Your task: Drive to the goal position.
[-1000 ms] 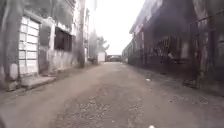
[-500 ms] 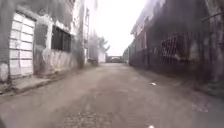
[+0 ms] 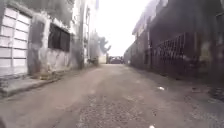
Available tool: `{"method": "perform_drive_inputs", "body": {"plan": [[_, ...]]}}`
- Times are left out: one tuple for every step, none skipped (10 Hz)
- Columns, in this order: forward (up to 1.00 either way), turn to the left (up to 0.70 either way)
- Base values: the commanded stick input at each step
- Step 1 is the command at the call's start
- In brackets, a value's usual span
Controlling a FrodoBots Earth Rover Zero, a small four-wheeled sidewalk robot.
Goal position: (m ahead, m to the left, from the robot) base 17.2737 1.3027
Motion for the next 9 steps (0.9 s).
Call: {"method": "perform_drive_inputs", "body": {"plan": [[0.70,0.00],[0.70,0.00],[0.70,0.00],[0.70,0.00],[0.70,0.00],[0.70,0.00],[0.70,0.00],[0.70,0.00],[0.70,0.00]]}}
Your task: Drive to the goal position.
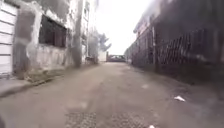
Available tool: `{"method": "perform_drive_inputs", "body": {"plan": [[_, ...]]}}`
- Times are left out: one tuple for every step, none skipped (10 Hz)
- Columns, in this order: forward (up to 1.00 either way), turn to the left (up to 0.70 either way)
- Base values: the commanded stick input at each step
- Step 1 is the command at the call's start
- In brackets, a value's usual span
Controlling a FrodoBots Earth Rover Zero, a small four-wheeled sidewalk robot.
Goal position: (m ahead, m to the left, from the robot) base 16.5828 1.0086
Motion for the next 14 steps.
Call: {"method": "perform_drive_inputs", "body": {"plan": [[0.70,0.00],[0.70,0.00],[0.70,0.00],[0.70,0.00],[0.70,0.00],[0.70,0.00],[0.70,0.00],[0.70,0.00],[0.70,0.00],[0.70,0.00],[0.70,0.00],[0.70,0.00],[0.70,0.00],[0.70,0.00]]}}
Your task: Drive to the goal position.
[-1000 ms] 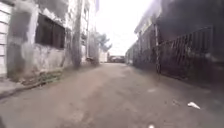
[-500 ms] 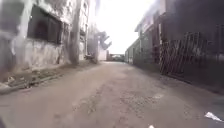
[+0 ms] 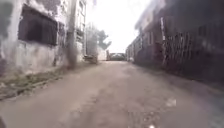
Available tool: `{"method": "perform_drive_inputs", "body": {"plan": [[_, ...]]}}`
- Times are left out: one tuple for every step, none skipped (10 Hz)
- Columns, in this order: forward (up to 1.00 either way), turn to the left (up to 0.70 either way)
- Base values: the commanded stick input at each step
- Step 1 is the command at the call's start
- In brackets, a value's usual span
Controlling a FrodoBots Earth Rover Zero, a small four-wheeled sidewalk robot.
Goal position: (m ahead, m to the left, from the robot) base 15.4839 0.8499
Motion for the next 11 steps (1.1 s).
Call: {"method": "perform_drive_inputs", "body": {"plan": [[0.70,0.00],[0.70,0.00],[0.70,0.00],[0.70,0.00],[0.70,0.00],[0.70,0.00],[0.70,0.00],[0.70,0.00],[0.70,0.00],[0.70,0.00],[0.70,0.00]]}}
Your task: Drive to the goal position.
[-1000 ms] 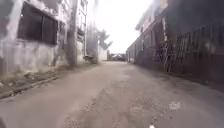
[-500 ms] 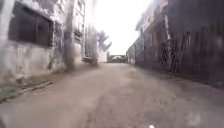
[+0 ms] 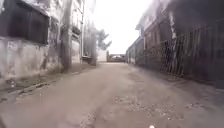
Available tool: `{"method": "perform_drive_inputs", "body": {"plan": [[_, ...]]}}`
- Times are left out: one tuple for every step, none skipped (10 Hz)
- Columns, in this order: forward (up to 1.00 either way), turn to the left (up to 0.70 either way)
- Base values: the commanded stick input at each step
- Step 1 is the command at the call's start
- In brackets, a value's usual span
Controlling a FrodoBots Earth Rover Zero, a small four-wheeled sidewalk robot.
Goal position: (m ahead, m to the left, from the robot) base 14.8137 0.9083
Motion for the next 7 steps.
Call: {"method": "perform_drive_inputs", "body": {"plan": [[0.70,0.00],[0.70,0.00],[0.70,0.00],[0.70,0.00],[0.70,0.00],[0.70,0.00],[0.70,0.00]]}}
